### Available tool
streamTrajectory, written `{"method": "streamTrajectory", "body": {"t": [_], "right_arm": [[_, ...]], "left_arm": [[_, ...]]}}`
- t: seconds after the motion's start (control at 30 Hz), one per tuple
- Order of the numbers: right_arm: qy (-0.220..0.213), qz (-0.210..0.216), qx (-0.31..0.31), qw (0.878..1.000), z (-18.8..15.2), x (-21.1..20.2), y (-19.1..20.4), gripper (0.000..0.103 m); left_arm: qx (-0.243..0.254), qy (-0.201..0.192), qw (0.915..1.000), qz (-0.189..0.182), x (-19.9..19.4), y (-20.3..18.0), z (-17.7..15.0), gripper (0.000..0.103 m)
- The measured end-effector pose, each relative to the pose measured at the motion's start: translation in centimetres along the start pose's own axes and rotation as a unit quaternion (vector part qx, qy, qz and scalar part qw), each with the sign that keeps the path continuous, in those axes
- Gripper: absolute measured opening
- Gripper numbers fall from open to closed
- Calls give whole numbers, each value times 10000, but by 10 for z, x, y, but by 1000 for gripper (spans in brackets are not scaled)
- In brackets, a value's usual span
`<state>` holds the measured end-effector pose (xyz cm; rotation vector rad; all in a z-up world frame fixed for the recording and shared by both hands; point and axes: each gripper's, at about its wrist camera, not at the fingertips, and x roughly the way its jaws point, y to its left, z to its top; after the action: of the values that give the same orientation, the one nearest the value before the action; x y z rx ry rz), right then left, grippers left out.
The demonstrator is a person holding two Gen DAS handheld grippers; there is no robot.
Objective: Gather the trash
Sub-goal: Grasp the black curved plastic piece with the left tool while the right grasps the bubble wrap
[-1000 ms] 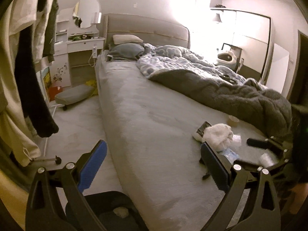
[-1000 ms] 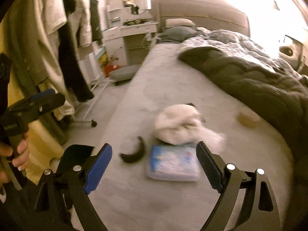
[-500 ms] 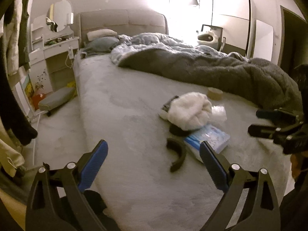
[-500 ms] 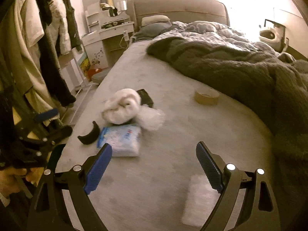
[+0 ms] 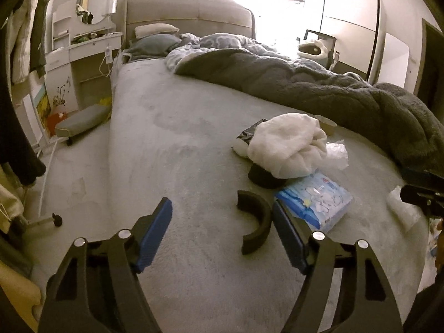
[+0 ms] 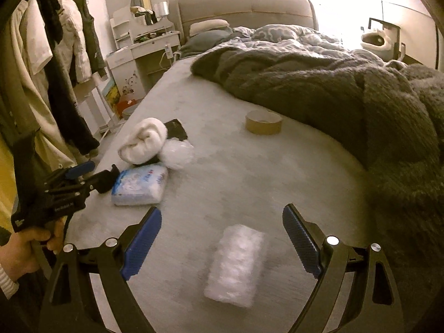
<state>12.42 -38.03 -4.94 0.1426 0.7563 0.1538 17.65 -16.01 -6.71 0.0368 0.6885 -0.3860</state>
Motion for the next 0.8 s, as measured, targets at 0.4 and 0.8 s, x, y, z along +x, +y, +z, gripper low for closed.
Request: {"method": "streamTrajectory", "body": {"t": [0.4,0.8], "right_arm": [[141,59,70,9999,-12,1,-14,90],[422,219,-57,9989,-26,12,-12,61]], "left_arm": [[285,92,9995,-88,9,-25,6,59],[404,278,9985,-230,22,-36,4,26]]}}
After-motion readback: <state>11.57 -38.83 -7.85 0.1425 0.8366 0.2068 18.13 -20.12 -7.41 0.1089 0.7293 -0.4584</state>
